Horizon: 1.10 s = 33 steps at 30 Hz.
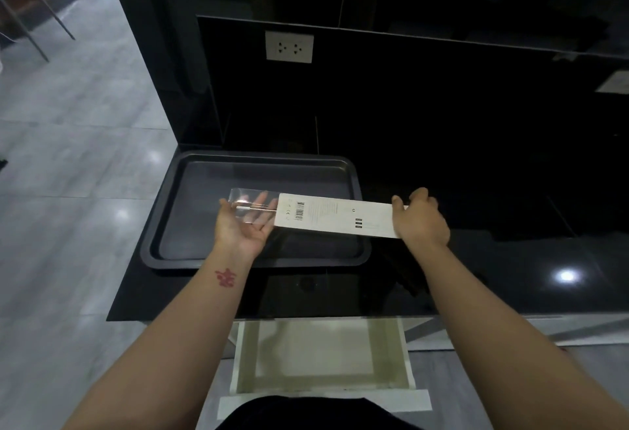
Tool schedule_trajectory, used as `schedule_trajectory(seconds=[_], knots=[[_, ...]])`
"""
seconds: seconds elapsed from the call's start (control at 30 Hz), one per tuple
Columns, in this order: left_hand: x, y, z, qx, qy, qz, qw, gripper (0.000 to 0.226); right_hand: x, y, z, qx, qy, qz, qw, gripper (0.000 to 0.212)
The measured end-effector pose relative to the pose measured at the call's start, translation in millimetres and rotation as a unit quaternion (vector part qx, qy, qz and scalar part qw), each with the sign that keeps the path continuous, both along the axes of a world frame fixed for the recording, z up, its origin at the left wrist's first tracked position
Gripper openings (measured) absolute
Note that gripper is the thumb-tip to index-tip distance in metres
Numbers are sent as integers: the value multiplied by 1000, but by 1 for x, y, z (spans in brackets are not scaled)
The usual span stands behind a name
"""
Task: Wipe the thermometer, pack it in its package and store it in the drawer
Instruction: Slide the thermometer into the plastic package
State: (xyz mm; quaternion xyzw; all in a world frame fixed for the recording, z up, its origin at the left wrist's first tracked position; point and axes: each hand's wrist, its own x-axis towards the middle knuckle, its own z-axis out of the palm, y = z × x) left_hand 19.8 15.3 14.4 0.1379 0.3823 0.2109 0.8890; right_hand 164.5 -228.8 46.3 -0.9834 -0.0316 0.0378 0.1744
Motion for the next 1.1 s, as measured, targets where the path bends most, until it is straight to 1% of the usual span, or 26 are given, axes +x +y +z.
schedule_trajectory(seconds=[0.1, 0.2, 0.27, 0.4, 0.43, 0.57, 0.93, 1.1], knots=[[2, -2, -2, -16, -14, -2, 1000, 38, -6, 4, -3, 28, 8, -5, 1000, 47], [1, -4, -3, -32, -35, -6, 999, 24, -8, 9, -5, 50, 10, -9, 999, 43], [0, -6, -2, -36, -47, -9, 998, 26, -10, 12, -5, 59, 12, -10, 998, 39], [-1, -13, 0, -32, -54, -11, 998, 9, -14, 18, -6, 82, 20, -12, 996, 35], [-1, -15, 0, -29, -51, -11, 998, 10, -15, 19, -7, 86, 21, -11, 996, 34], [-3, -15, -3, -12, -39, -19, 999, 28, -17, 24, -8, 96, 23, -11, 995, 32], [1, -18, -5, -6, -33, -41, 999, 29, -18, 28, -9, 98, 29, -18, 995, 30], [4, -23, -3, 30, -9, -54, 998, 28, -20, 31, -16, 76, 1, -4, 997, 31]])
